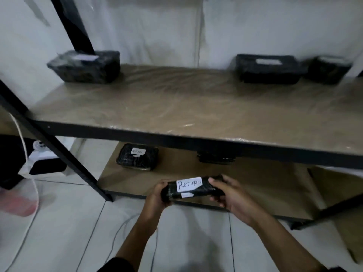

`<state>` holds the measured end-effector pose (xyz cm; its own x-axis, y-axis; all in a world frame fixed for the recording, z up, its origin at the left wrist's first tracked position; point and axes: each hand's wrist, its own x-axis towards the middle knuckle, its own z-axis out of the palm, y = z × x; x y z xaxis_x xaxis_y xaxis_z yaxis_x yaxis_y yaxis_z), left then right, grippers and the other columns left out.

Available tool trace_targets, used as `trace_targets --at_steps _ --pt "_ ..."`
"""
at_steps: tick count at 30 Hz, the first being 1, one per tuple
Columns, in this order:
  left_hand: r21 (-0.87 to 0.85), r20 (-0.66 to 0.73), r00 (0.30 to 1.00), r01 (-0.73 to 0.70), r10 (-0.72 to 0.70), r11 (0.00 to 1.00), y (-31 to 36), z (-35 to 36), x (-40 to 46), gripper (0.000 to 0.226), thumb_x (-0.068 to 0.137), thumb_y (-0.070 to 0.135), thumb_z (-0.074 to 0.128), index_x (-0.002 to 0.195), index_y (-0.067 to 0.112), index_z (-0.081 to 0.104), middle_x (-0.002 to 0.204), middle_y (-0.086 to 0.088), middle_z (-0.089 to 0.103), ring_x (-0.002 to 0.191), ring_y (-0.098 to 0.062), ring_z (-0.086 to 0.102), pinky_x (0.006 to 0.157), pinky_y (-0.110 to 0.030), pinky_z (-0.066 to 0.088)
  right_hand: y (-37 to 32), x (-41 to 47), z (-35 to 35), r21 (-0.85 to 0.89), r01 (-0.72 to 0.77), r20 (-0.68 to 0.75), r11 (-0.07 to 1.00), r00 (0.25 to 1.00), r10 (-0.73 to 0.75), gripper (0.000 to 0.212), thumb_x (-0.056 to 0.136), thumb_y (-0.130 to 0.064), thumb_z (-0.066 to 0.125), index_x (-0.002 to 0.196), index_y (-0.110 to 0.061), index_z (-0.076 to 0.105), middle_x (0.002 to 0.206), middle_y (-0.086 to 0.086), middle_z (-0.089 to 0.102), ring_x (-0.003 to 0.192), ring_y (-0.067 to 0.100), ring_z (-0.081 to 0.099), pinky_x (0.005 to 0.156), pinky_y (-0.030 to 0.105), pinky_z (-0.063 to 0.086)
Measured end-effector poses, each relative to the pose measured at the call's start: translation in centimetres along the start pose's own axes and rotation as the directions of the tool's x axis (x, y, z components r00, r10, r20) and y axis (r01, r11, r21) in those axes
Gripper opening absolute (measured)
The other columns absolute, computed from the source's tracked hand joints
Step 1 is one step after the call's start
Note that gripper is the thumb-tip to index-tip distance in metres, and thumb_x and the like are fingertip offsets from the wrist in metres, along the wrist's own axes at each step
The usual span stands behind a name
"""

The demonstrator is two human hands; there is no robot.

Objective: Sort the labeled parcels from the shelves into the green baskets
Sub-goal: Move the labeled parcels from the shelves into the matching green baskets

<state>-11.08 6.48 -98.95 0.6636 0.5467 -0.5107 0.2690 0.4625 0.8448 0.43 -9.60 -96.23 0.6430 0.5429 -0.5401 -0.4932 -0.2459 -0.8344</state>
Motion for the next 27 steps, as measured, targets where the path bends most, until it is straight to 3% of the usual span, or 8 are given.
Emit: trace_targets --at_steps 5,8,11,16,21,24,27 --pt "0.03 -0.024 0.998 0.05 -0.049 0.998 8.3 1.9 -7.5 0.033 0.097 0.036 0.039 0.091 0.016 0.064 0.089 -0.006 0.069 0.082 -0.018 0.061 0.068 -0.029 0.046 -7.8 -9.2 -0.1 -0.015 -0.025 0.024 1.0 0.999 0.025 0.006 0.091 -0.019 0.06 0.096 -0.018 0.063 0.082 -0.001 0.072 0.058 0.013 0.06 0.042 0.017 0.029" --pt "0.013 -0.031 0.998 0.051 -0.051 0.999 14.4 3.4 -11.8 0.032 0.095 0.035 0.044 0.091 0.011 0.065 0.086 -0.008 0.07 0.08 -0.02 0.063 0.07 -0.032 0.049 -13.4 -14.8 0.4 -0.012 0.01 0.001 1.0 1.0 -0.01 0.004 0.091 -0.018 0.06 0.091 -0.02 0.063 0.084 0.002 0.072 0.06 0.013 0.06 0.045 0.019 0.03" --pt "0.0 -0.019 1.0 0.002 -0.002 1.0 20.2 5.0 -16.0 0.03 0.096 0.033 0.043 0.1 0.009 0.062 0.087 -0.007 0.068 0.076 -0.017 0.062 0.06 -0.026 0.05 -19.1 -19.8 0.7 0.029 0.054 -0.027 0.998 0.998 -0.054 0.006 0.089 -0.016 0.062 0.095 -0.016 0.062 0.083 0.005 0.072 0.061 0.016 0.06 0.045 0.021 0.031" --pt "0.097 0.132 0.984 -0.135 0.121 0.986 29.6 8.1 -23.4 0.043 0.098 0.04 0.033 0.092 0.013 0.066 0.084 -0.004 0.072 0.078 -0.016 0.065 0.068 -0.029 0.049 -28.0 -28.4 0.2 0.054 0.164 -0.11 0.985 0.981 -0.158 0.004 0.088 -0.016 0.062 0.085 -0.019 0.061 0.076 0.001 0.073 0.052 0.013 0.063 0.038 0.017 0.03" --pt "0.159 0.179 0.948 -0.292 0.264 0.943 37.7 12.0 -29.0 0.046 0.098 0.039 0.031 0.082 0.014 0.066 0.063 0.004 0.071 0.068 -0.02 0.06 0.062 -0.03 0.04 -35.1 -37.7 -2.6 -0.001 0.3 -0.236 0.954 0.927 -0.292 0.01 0.088 -0.021 0.063 0.097 -0.017 0.065 0.085 0.005 0.075 0.055 0.013 0.064 0.039 0.018 0.034" --pt "0.149 0.257 0.91 -0.37 0.325 0.917 40.8 15.0 -33.1 0.041 0.1 0.029 0.029 0.085 0.011 0.063 0.071 -0.005 0.069 0.069 -0.021 0.058 0.061 -0.03 0.039 -37.6 -43.1 -5.3 -0.019 0.351 -0.33 0.936 0.882 -0.337 0.018 0.087 -0.025 0.065 0.103 -0.017 0.063 0.091 0.005 0.074 0.059 0.013 0.066 0.041 0.019 0.036" --pt "0.149 0.304 0.871 -0.444 0.386 0.884 41.9 17.9 -36.2 0.038 0.101 0.026 0.027 0.092 0.01 0.06 0.082 -0.009 0.066 0.072 -0.02 0.058 0.064 -0.028 0.04 -38.6 -47.2 -8.0 -0.02 0.409 -0.366 0.912 0.846 -0.387 0.01 0.089 -0.023 0.063 0.096 -0.017 0.063 0.088 0.003 0.073 0.058 0.014 0.064 0.043 0.02 0.035"
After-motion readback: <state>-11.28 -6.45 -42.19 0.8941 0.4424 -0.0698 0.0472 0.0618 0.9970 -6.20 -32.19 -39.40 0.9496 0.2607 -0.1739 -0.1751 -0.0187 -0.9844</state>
